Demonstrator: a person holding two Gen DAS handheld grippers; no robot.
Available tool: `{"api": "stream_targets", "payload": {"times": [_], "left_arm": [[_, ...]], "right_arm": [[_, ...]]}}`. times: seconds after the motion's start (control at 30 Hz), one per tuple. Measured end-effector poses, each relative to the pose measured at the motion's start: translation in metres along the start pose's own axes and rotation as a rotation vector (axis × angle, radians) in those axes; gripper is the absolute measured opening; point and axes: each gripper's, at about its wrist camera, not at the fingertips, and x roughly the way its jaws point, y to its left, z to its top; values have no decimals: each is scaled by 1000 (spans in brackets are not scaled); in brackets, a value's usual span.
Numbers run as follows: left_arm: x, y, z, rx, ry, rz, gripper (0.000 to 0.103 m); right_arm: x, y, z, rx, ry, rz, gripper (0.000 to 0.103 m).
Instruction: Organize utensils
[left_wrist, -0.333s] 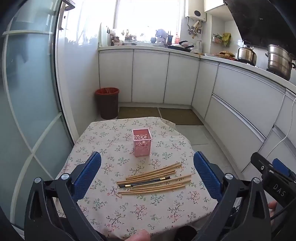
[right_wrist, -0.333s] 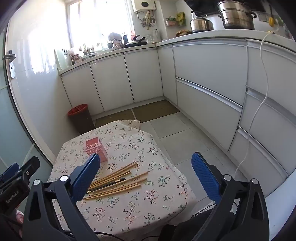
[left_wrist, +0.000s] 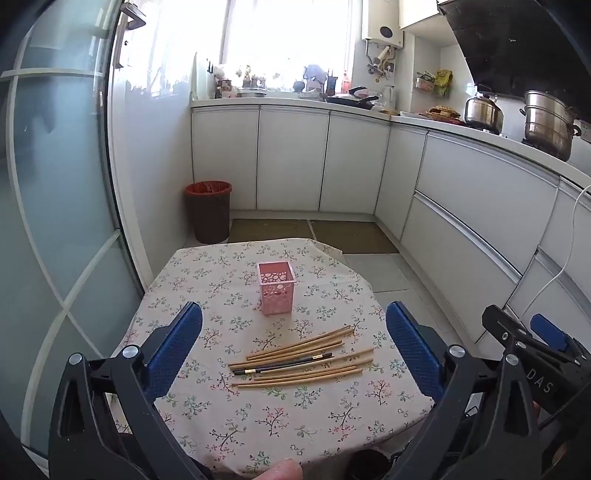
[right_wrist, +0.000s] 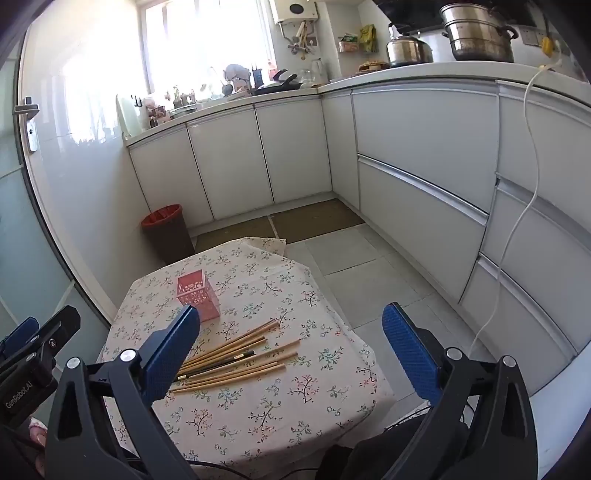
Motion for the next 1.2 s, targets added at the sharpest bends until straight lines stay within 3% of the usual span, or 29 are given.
{"api": "stream_targets", "payload": {"times": [1.2], "left_arm": [[10, 4, -3, -13, 41, 25, 96]], "right_arm": [[9, 1, -3, 3, 64, 11, 96]]}}
